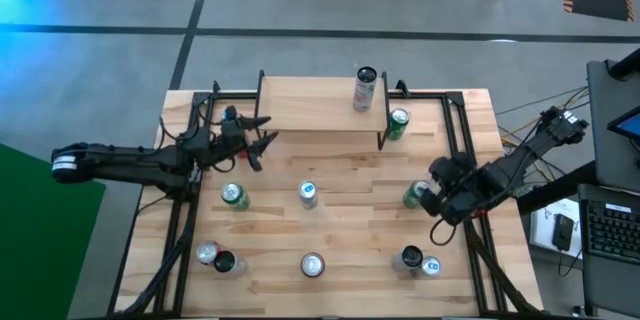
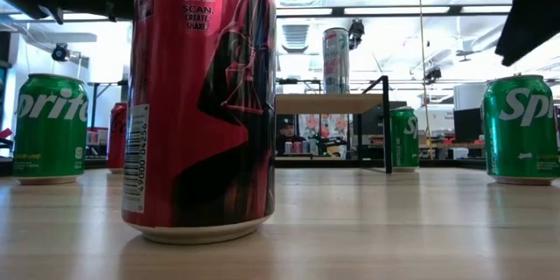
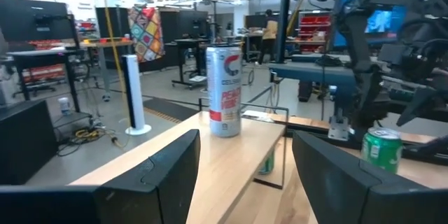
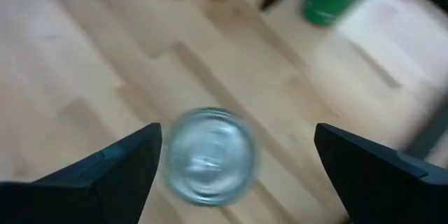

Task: Place canned beverage on shelf
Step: Put the right white pink soda can on the shelf aligned with the other white pink soda can

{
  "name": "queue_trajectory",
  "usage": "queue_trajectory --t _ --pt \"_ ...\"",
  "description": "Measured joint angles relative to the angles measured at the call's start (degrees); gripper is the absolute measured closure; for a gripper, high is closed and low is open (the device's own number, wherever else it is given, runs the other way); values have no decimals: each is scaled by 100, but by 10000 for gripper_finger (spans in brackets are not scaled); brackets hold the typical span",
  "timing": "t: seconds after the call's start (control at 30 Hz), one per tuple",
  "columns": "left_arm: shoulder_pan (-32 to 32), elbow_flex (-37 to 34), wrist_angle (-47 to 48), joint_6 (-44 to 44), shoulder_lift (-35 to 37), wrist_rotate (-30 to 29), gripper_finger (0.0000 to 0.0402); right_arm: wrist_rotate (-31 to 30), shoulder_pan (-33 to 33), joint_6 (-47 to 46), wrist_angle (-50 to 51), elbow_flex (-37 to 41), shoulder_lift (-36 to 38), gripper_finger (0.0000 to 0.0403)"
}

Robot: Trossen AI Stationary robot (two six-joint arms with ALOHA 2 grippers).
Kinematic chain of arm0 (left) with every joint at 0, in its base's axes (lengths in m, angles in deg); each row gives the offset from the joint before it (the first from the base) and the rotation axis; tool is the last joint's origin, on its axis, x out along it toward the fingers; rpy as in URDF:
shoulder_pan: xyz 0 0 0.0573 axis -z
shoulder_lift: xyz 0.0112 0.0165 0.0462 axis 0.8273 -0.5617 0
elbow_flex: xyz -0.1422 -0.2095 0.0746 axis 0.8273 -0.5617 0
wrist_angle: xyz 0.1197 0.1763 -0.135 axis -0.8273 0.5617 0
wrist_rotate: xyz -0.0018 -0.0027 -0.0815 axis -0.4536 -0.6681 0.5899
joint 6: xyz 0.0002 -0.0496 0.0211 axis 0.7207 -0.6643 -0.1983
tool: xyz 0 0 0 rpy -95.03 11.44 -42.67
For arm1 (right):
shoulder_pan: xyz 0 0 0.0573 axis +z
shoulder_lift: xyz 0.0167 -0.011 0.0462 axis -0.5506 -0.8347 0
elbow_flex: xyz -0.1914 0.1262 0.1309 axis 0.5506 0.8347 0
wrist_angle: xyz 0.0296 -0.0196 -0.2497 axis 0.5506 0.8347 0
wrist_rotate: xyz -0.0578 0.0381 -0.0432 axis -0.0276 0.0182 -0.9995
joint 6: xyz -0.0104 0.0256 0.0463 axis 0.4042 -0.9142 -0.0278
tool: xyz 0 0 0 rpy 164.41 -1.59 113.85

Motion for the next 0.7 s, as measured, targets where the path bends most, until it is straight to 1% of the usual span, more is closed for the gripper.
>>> queue_trajectory --t 0.07,0.13,0.27,0.33,0.43,0.5,0.57,0.63,0.7 --pt "-22 82 73 1 -13 -7 187 -84 -77 -147 228 2 84 37" --pt "-23 168 103 2 -81 -7 187 -242 -207 -88 240 -1 226 37" --pt "-21 348 144 143 -403 -5 187 -467 -742 328 158 -94 499 37" --pt "-23 477 130 281 -623 -5 187 -390 -1070 789 -269 -89 601 37" --pt "-22 745 82 432 -997 -11 187 12 -1413 1754 -1643 -12 588 37" --pt "-21 909 86 476 -1245 -12 187 263 -1455 2431 -2761 48 443 37" --pt "-23 1042 89 529 -1485 -10 187 518 -1448 3098 -3538 55 227 37" --pt "-21 1123 96 544 -1661 -14 187 755 -1445 3644 -3700 -25 4 37" --pt "-21 1152 99 543 -1763 -17 187 1257 -1370 4122 -3676 -197 -157 37"
